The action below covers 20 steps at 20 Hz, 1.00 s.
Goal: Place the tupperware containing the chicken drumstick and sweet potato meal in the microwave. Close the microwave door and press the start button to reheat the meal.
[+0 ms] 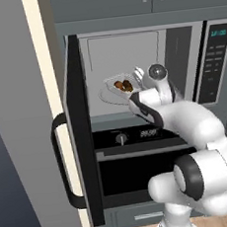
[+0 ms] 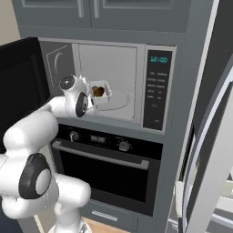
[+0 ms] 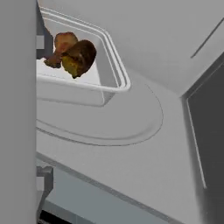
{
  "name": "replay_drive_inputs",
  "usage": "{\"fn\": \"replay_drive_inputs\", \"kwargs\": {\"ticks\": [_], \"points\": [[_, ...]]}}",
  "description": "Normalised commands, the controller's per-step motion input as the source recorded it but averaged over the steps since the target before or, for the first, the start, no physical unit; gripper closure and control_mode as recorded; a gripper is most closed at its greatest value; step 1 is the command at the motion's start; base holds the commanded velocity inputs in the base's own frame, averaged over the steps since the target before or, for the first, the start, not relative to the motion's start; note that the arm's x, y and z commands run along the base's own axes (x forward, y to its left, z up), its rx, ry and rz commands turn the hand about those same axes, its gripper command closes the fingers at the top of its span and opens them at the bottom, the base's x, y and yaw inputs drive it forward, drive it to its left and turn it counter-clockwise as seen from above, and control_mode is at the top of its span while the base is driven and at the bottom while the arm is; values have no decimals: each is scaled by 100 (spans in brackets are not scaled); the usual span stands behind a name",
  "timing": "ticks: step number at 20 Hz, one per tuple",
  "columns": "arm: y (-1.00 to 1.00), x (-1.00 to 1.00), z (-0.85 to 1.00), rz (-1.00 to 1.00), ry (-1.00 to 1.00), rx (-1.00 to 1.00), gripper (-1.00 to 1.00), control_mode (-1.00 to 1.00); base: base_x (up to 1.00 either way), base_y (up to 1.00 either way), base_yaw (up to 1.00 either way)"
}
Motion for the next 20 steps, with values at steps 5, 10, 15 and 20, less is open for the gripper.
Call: {"fn": "replay_drive_inputs", "kwargs": {"ticks": [5,10,15,20], "points": [[0,-100,74,8,-25,-8,-100,-100,0,0,0],[0,-100,95,15,-12,-14,-100,-100,0,0,0],[0,-100,81,20,0,-37,-100,-100,0,0,0],[1,-100,71,23,7,-50,-100,-100,0,0,0]]}}
